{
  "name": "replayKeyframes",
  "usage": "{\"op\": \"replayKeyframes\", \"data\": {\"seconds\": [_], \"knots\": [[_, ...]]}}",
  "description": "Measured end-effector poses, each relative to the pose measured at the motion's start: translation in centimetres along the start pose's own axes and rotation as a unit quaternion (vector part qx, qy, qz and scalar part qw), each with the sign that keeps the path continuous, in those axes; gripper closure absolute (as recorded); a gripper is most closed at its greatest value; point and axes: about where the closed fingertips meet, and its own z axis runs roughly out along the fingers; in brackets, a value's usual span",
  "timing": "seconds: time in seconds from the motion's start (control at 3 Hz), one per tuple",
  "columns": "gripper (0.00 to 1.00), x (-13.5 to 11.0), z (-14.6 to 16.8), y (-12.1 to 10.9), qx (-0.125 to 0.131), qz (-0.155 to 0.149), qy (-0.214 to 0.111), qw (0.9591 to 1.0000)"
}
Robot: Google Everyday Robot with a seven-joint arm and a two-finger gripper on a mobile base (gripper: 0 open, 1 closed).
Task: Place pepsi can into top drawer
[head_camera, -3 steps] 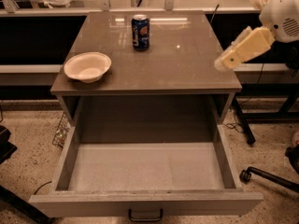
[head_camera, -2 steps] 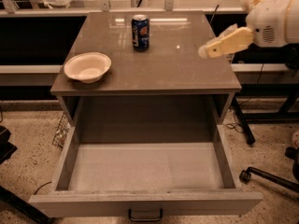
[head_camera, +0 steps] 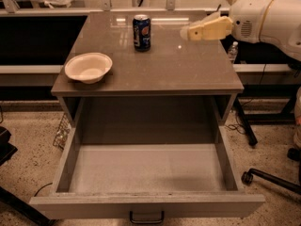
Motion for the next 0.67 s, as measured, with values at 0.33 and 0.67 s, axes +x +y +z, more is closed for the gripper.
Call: {"op": "replayKeyframes", "data": {"seconds": [0.33,0.67], "knots": [[0.00,0.1,-0.1,-0.1,0.001,-0.001,0.003,1.0000],[0.00,0.0,3.2,0.0,-0.009,0.030,-0.007,0.9995]]}}
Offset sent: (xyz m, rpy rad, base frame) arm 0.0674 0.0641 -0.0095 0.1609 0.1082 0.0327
